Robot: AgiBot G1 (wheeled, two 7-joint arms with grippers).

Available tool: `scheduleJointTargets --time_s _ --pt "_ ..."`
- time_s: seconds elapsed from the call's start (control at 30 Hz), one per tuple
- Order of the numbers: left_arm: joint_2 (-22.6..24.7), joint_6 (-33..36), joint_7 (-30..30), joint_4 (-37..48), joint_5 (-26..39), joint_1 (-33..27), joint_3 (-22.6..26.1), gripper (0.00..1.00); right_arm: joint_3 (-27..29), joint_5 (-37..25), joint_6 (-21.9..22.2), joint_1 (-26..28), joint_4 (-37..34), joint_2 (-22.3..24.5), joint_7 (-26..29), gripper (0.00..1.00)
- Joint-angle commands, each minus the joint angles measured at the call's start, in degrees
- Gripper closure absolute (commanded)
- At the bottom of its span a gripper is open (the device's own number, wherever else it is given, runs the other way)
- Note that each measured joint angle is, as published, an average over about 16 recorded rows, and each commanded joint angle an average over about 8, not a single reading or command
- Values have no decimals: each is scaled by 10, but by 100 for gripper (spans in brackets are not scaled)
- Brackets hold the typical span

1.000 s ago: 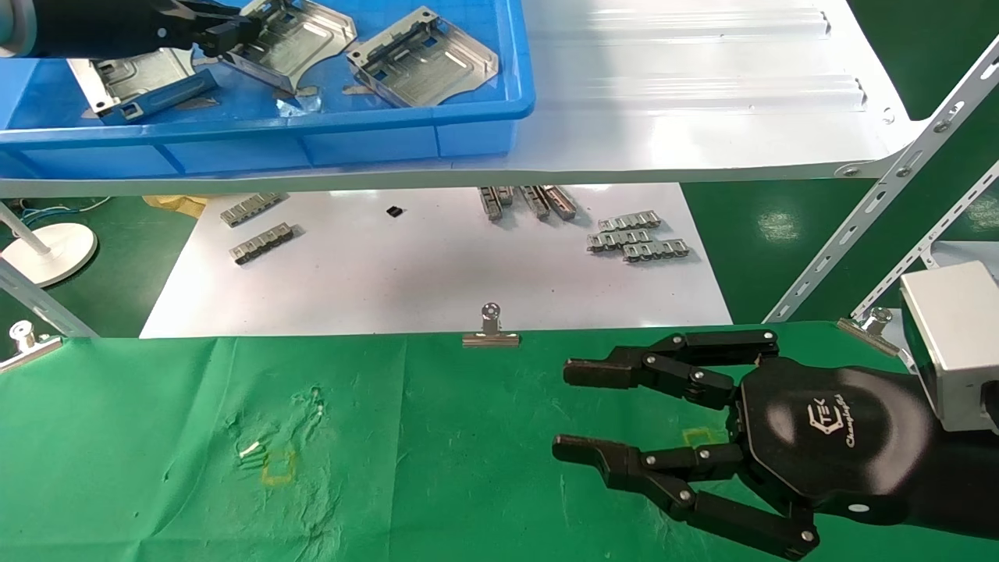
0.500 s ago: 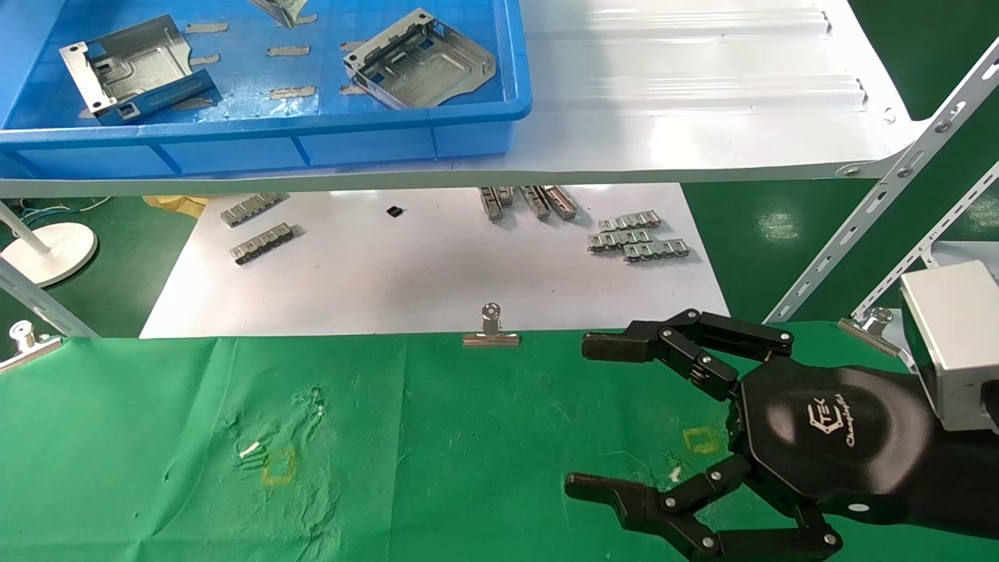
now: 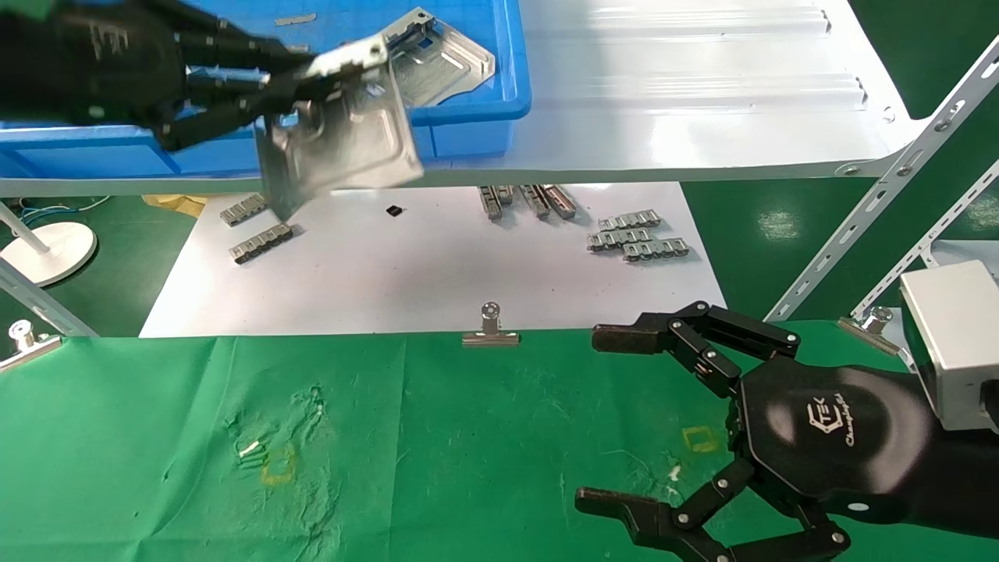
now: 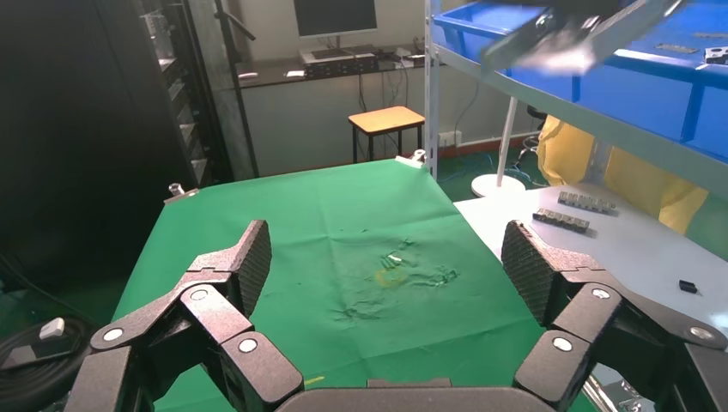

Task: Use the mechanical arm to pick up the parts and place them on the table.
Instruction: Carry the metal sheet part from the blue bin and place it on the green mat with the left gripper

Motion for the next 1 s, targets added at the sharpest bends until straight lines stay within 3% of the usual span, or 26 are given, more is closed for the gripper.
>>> scheduleJointTargets --time_s 0.03,0.3,0.63,0.7,0.9,0.93,1.0 --pt "-11 6 26 -27 -8 18 9 100 0 0 0 0 0 0 0 0" --pt "-87 0 58 -141 -88 134 104 100 0 0 0 0 0 0 0 0" --pt "-100 -10 128 -72 -104 211 176 98 0 0 0 0 0 0 0 0" --pt "-101 -12 148 -55 -104 217 182 83 0 0 0 0 0 0 0 0" --pt "-88 -26 189 -6 -102 222 193 10 0 0 0 0 0 0 0 0" --pt "-84 -29 195 2 -101 222 193 2 0 0 0 0 0 0 0 0" --pt "-77 -36 208 17 -101 221 194 0 0 0 0 0 0 0 0 0"
